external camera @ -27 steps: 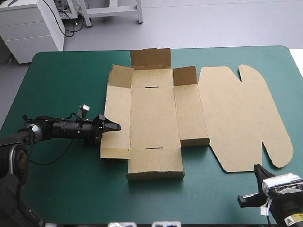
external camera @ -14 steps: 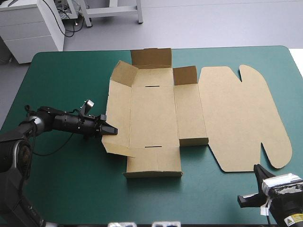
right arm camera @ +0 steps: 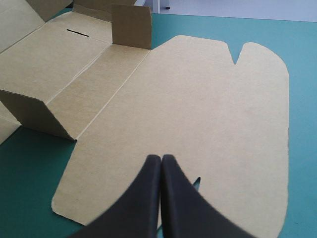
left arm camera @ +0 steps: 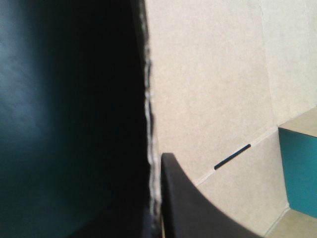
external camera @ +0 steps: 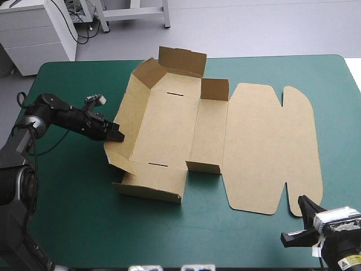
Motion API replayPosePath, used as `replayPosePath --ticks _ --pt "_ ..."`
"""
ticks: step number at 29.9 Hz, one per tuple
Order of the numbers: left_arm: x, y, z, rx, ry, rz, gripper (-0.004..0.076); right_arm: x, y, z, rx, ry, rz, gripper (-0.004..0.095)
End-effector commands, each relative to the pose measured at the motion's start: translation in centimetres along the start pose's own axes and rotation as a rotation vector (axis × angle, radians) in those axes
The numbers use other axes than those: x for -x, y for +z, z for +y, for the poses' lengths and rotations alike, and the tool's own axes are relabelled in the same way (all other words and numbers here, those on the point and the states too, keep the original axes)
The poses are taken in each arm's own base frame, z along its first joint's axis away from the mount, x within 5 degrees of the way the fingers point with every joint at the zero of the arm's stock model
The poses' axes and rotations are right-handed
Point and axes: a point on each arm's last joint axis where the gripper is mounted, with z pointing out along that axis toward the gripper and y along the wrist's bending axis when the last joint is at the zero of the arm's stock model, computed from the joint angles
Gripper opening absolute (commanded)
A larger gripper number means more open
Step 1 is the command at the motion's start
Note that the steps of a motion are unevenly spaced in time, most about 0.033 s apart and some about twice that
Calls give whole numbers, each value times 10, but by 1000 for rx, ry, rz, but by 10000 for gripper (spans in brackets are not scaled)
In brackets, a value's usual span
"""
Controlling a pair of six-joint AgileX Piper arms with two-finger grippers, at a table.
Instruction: Fold the box
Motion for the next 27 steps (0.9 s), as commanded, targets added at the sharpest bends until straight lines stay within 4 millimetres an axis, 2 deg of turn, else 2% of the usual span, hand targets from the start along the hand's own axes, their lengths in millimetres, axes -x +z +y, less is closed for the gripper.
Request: replayPosePath --ticks 1,9,14,18,21,27 --pt "22 -33 -37 36 248 -11 -8 15 -3 -2 -19 13 -103 -19" --pt "64 -77 -86 307 638 -63 -8 20 -4 1 22 138 -156 -19" --pt "81 -102 -124 424 858 -123 -8 19 -4 1 17 108 -142 -17" --pt "83 -96 -146 548 1005 -41 -8 19 -1 0 17 117 -125 -17" --pt "82 -84 -159 628 1084 39 -8 20 5 -2 18 127 -93 -17" --pt "75 -53 -196 579 1202 85 -8 21 18 -6 15 135 -27 -17"
